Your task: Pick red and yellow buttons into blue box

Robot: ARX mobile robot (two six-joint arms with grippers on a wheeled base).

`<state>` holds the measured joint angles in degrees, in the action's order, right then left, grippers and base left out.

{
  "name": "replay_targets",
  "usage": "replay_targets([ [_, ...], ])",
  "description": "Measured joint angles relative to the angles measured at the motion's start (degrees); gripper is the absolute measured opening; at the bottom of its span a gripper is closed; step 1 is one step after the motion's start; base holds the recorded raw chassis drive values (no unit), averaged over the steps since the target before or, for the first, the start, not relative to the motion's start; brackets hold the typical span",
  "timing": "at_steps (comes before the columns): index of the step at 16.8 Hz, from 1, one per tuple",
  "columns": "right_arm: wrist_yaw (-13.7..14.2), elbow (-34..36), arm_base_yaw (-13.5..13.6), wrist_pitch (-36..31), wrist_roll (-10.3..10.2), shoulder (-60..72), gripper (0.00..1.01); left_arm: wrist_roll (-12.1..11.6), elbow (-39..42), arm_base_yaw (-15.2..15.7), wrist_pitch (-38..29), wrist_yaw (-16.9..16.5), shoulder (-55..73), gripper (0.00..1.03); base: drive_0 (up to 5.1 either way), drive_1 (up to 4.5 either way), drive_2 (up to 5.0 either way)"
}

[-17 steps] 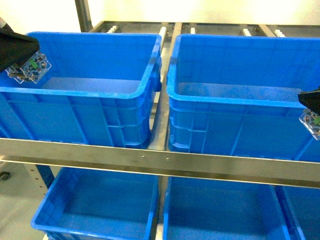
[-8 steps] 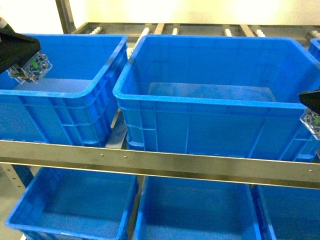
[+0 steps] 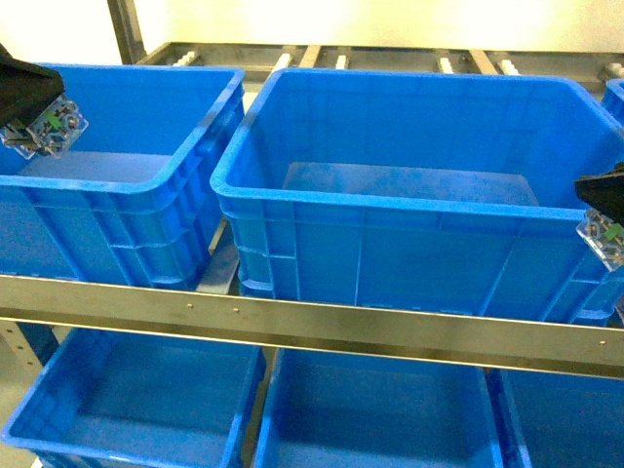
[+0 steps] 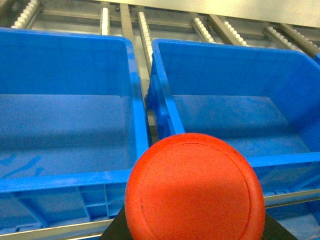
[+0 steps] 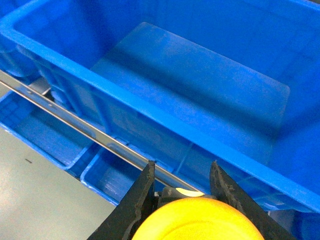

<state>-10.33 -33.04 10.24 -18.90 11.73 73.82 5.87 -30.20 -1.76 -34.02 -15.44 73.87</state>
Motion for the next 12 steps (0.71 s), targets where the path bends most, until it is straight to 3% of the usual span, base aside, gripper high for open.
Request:
replay_targets([
  [7,0.37,0.00,-0.13,0.09,0.00,0.09,0.29,0.00,0.00,-0.35,-0.04,-0.24,0.00,0.23,2.9,1.52,-4.6],
  [12,0.61,0.00,-0.48,0.00,0.00,0.09,0.29,-0.02,0.00,-0.48,0.09,-0.44,0.07,0.23,0.2,1.69,-1.4],
])
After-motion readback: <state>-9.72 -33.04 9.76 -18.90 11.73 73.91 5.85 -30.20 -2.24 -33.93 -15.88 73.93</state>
